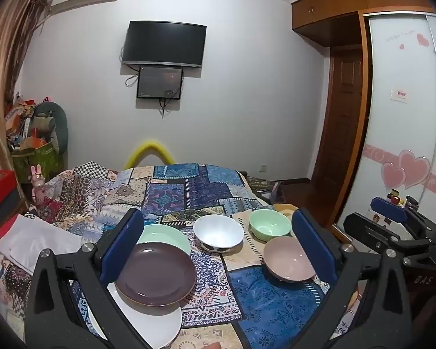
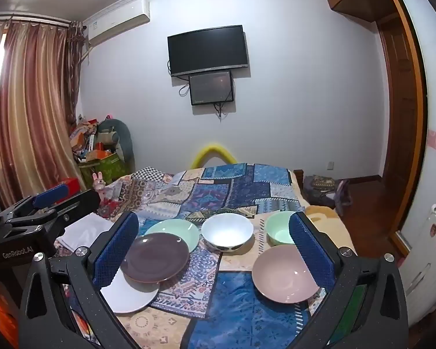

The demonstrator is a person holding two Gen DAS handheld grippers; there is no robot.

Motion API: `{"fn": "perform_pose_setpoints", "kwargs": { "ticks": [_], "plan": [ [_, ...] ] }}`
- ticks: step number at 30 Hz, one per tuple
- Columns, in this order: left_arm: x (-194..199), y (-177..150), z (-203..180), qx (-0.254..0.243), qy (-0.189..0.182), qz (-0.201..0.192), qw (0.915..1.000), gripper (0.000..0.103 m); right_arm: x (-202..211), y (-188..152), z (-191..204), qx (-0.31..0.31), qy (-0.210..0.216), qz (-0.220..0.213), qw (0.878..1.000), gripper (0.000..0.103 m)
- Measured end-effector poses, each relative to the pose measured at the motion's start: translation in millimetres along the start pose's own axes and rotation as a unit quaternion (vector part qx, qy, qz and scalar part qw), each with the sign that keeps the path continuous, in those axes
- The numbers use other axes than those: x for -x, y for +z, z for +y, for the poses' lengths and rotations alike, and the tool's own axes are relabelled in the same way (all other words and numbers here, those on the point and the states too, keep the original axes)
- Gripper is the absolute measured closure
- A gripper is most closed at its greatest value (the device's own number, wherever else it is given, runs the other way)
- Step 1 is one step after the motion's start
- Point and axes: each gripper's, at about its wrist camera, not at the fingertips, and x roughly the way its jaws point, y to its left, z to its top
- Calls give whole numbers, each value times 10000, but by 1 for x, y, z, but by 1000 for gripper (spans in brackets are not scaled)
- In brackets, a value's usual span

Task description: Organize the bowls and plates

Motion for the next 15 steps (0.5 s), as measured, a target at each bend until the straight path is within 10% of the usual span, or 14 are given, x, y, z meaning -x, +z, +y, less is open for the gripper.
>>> {"fn": "perform_pose_setpoints", "kwargs": {
  "ticks": [15],
  "plan": [
    [-3, -7, -5, -98, 58, -11, 9999, 0, 3, -6, 10, -24, -50, -40, 10000, 0]
  ]
}}
